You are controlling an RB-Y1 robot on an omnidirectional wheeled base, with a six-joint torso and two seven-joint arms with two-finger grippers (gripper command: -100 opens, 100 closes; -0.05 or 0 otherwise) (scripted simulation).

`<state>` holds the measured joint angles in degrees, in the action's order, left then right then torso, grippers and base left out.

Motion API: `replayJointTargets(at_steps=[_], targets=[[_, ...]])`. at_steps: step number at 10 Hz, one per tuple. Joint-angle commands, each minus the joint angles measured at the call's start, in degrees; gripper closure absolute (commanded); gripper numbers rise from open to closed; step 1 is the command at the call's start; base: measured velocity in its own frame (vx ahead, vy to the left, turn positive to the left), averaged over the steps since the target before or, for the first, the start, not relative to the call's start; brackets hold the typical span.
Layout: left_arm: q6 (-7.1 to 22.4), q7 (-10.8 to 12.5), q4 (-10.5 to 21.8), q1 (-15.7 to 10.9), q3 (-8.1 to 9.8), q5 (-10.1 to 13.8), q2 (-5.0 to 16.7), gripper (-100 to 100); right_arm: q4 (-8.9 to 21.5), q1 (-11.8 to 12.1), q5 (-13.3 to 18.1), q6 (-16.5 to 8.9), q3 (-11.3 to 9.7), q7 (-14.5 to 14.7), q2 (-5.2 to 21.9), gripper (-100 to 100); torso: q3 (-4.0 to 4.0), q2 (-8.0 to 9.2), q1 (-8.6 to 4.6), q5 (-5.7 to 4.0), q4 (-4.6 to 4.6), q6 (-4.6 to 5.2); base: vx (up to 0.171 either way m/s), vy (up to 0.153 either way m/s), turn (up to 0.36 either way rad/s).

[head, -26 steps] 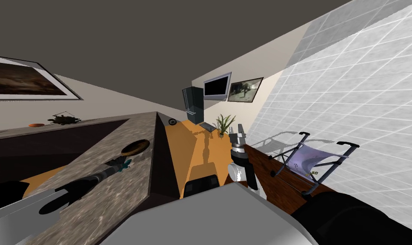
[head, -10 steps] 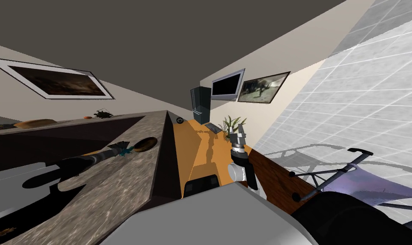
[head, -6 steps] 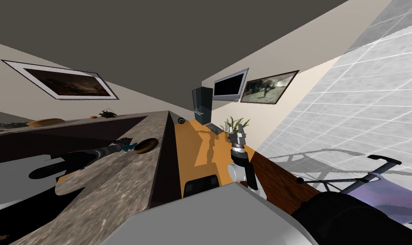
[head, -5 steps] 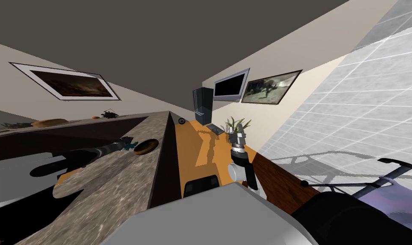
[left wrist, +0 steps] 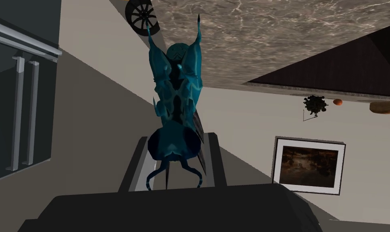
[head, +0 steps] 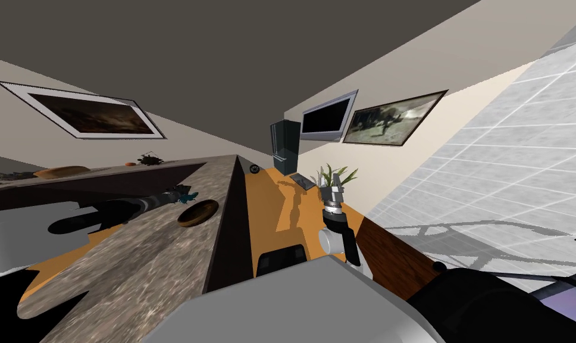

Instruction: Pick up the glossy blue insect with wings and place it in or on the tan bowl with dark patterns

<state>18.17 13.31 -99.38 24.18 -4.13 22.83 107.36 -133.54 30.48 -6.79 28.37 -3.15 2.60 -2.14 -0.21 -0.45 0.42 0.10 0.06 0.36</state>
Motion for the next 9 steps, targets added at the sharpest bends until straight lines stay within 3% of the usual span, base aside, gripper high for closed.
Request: replayJointTargets(at_steps=[1, 2, 6, 7, 8, 9], targets=[[0.0, 0.0, 0.0, 0.0, 0.0, 0.0, 0.0, 100, 0.0, 0.0, 0.0, 0.0, 0.0, 0.0, 0.0, 0, 0.0, 0.0, 0.0, 0.0, 0.0, 0.0, 0.005, 0.006, -0.006], [-0.1, 0.2, 0.0, 0.1, 0.12, 0.0, 0.0, -100, 0.0, 0.0, 0.0, 0.0, 0.0, 0.0, 0.0, 0, 0.1, 0.16, -0.04, -0.03, 0.05, -0.03, 0.0, 0.0, 0.0], [-0.1, 0.2, 0.0, 0.1, 0.11, 0.0, 0.0, -100, 0.0, 0.0, 0.0, 0.0, 0.0, 0.0, 0.0, 0, 0.19, 0.29, -0.1, -0.05, 0.08, -0.04, 0.0, 0.0, 0.0], [-0.1, 0.2, 0.0, 0.1, 0.11, 0.0, 0.0, 0, 0.0, 0.0, 0.0, 0.0, 0.0, 0.0, 0.0, 0, 0.19, 0.3, -0.1, -0.05, 0.08, -0.04, 0.0, 0.0, 0.0], [0.6, 1.3, -1.5, -0.1, 0.78, 1.5, 2.9, -100, 0.0, 0.0, 0.0, 0.0, 0.0, 0.0, 0.0, 0, 0.19, 0.3, -0.1, -0.05, 0.08, -0.04, 0.002, 0.023, 0.1], [0.6, 1.3, -1.5, -0.1, 0.78, 1.5, 2.9, -100, 0.0, 0.0, 0.0, 0.0, 0.0, 0.0, 0.0, 0, 0.19, 0.29, -0.05, -0.06, 0.09, -0.05, 0.005, 0.033, 0.053]])
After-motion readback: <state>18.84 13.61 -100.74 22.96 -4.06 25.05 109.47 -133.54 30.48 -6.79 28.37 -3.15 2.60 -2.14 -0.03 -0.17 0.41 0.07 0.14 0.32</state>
